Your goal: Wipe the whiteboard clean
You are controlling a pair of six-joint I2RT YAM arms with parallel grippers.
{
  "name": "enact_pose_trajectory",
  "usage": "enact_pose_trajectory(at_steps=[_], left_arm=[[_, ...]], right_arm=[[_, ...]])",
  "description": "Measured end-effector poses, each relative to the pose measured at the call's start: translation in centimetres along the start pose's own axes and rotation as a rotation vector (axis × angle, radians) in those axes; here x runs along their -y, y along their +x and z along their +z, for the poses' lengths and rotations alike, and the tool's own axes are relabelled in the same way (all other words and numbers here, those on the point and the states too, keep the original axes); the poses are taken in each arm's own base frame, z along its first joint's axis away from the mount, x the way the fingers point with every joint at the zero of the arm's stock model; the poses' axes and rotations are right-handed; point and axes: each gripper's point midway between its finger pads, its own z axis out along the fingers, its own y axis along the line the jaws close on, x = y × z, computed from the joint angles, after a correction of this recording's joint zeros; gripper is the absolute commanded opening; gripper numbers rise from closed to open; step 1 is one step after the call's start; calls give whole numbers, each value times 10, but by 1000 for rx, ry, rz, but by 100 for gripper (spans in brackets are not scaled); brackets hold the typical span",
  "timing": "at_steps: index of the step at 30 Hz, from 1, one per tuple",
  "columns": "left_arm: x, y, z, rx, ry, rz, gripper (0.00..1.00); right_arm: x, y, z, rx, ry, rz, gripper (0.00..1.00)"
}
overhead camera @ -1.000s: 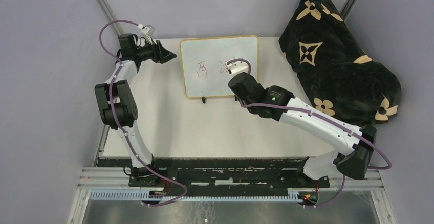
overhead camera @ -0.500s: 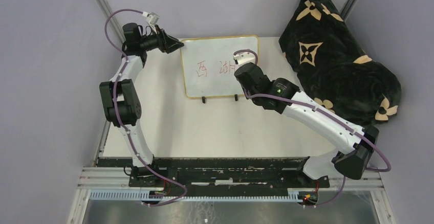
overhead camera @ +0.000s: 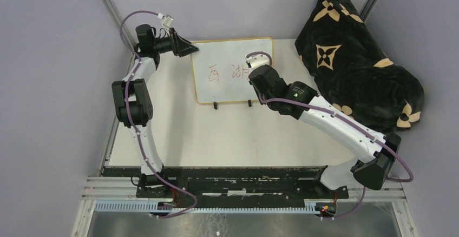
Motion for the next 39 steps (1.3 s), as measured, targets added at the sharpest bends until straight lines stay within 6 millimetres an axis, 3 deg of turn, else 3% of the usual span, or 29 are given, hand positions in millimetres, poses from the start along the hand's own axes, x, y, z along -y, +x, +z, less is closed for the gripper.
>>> enact_pose_trajectory(at_steps=[13, 22, 27, 32, 35, 37, 39], left_arm=[[32, -26, 4, 52, 189, 26, 52], [27, 7, 6, -22, 288, -156, 48], [33, 7, 4, -53, 295, -196, 44], [35, 8, 2, -74, 297, -212, 31], [35, 10, 1, -86, 297, -219, 19], [35, 11, 2, -89, 297, -225, 5], [34, 12, 2, -89, 297, -217, 3]], right_arm=[[-6, 8, 15, -42, -2, -15, 0], [-9, 6, 17, -37, -14, -7, 1], [-8, 6, 17, -37, -13, -5, 1], [-8, 6, 18, -37, -12, -5, 1], [-8, 6, 18, -37, -13, -5, 0], [-8, 6, 18, -37, -13, -5, 1], [-8, 6, 18, -36, -14, -5, 1]])
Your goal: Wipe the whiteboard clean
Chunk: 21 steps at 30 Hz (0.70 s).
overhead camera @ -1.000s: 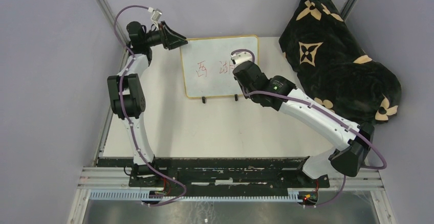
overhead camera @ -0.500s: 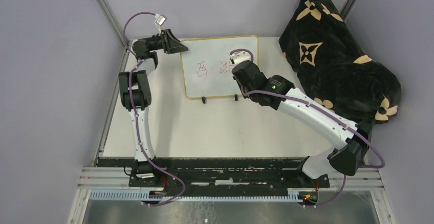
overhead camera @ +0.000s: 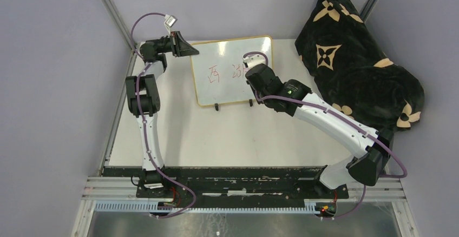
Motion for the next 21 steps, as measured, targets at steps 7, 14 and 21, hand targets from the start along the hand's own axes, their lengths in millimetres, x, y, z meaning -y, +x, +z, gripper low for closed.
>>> enact_pose_trajectory(at_steps=[7, 14, 21], left_arm=[[1, 0, 0, -9, 0, 9, 3], [-2, 0, -2, -10, -3, 10, 3], [-7, 0, -10, -2, -16, 7, 3]], right_arm=[[-1, -5, 1, 20, -1, 12, 1], [2, -12, 19, 33, 27, 14, 1], [37, -20, 72, 46, 87, 96, 1]])
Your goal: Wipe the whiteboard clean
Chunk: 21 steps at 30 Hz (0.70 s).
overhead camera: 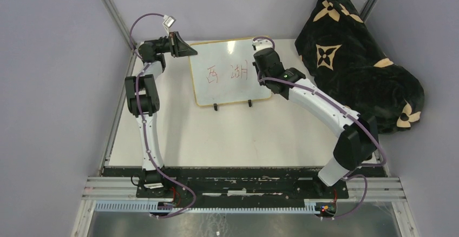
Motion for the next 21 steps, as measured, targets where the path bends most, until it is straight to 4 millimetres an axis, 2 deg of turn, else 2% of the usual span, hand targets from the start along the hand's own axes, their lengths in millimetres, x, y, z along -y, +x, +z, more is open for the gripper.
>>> enact_pose_trajectory(at_steps=[4, 9, 12, 15, 17, 21], left_arm=[[-2, 1, -2, 5, -4, -8, 3], [-2, 2, -2, 6, -4, -10, 3], [-3, 2, -2, 9, -4, -14, 3], [-3, 2, -3, 13, -4, -19, 3], [-3, 2, -3, 14, -4, -19, 3], [-4, 3, -2, 18, -4, -22, 3]], right_arm=[[7, 3, 44, -20, -7, 46, 1], [-21, 2, 79, -31, -88, 50, 1], [-35, -4, 86, -16, -132, 56, 1], [-40, -16, 85, 13, -155, 67, 1], [-40, -25, 84, 39, -158, 75, 1], [-36, -32, 84, 63, -135, 66, 1]])
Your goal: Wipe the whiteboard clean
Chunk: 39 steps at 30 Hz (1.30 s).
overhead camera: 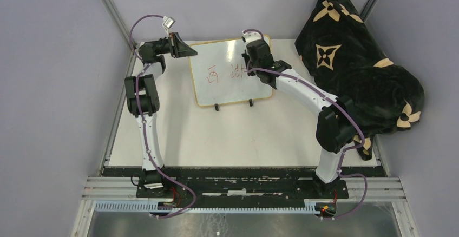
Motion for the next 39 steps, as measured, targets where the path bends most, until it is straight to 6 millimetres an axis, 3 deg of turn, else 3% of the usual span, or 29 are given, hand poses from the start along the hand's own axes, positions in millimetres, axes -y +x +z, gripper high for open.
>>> enact_pose_trajectory(at_steps=[8, 12, 22, 25, 34, 39], left_arm=[[-2, 1, -1, 11, -2, -12, 3], [-1, 0, -1, 10, -2, -10, 3], [-1, 1, -2, 9, -4, -15, 3], [-1, 1, -3, 10, -5, -16, 3], [8, 0, 3, -4, 4, -7, 3], [8, 1, 5, -5, 7, -8, 3]], right_arm=[[10, -15, 11, 38, 63, -43, 1], [11, -13, 23, 32, 76, -53, 1], [-2, -14, 29, 30, 27, -36, 1], [-17, -14, 29, 32, 1, -37, 1], [-92, 4, 28, 14, -122, -101, 1], [-102, 10, 29, 4, -128, -118, 1]])
